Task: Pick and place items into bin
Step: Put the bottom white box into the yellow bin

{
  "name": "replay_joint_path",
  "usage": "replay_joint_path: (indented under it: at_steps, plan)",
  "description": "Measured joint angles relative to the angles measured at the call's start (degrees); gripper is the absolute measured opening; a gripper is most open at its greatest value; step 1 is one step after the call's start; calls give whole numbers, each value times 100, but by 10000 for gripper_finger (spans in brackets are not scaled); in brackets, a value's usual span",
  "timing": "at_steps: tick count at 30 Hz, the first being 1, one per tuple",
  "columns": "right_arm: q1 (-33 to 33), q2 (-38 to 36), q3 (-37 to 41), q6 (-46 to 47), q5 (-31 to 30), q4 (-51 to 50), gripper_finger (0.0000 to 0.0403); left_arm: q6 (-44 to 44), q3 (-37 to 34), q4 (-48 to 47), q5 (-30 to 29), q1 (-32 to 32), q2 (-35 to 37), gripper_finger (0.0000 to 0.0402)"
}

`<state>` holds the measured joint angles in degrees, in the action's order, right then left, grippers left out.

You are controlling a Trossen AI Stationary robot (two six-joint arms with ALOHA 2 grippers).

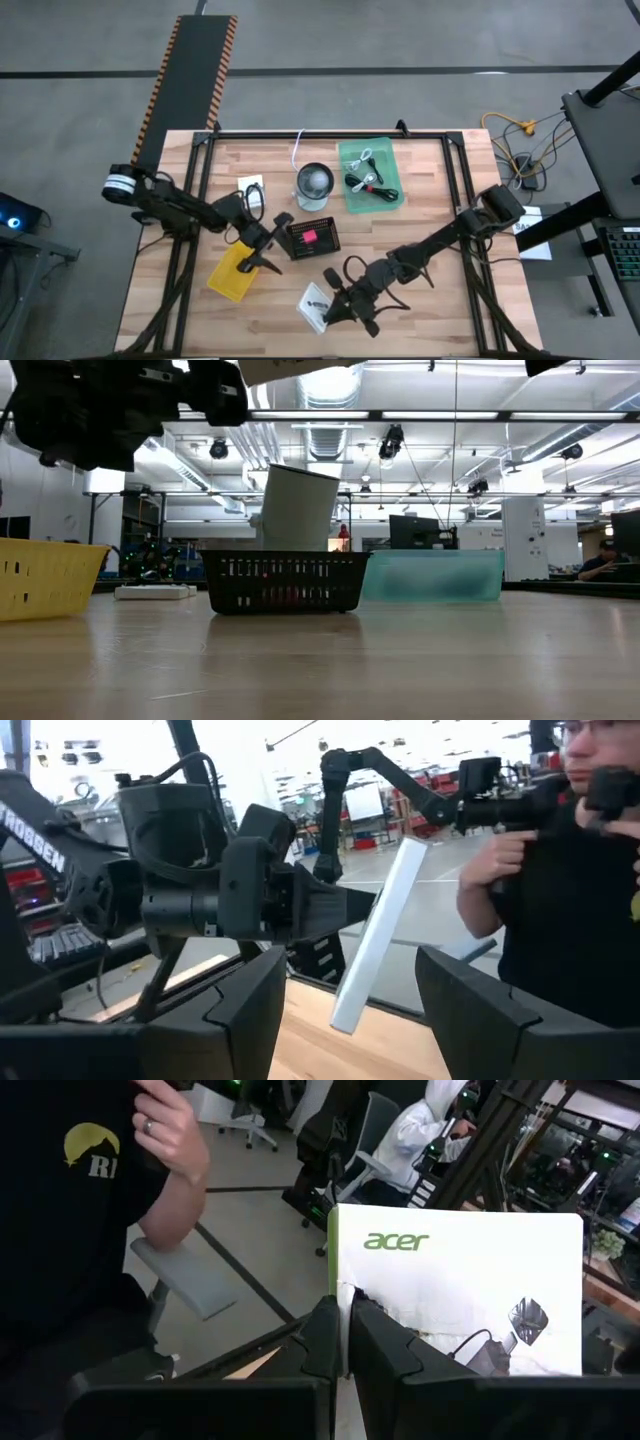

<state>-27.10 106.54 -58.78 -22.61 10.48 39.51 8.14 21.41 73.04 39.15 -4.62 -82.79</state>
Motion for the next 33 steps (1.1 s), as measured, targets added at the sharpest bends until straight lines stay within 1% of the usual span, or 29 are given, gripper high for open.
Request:
replay_joint_path:
  at_steps: [6,24,31,33]
  plan:
    - [-14,-8,0,-7,0,-15,11,317,46,6,40,4,-113,208]
    - [-14,-10,0,6,0,-9,11,328,2,1,-28,4,-50,208]
    - [-14,-12,0,23,0,-4,11,851,-2,-34,-32,4,-51,208]
    - [-14,-17,0,65,0,0,11,874,26,-49,-32,4,-51,214]
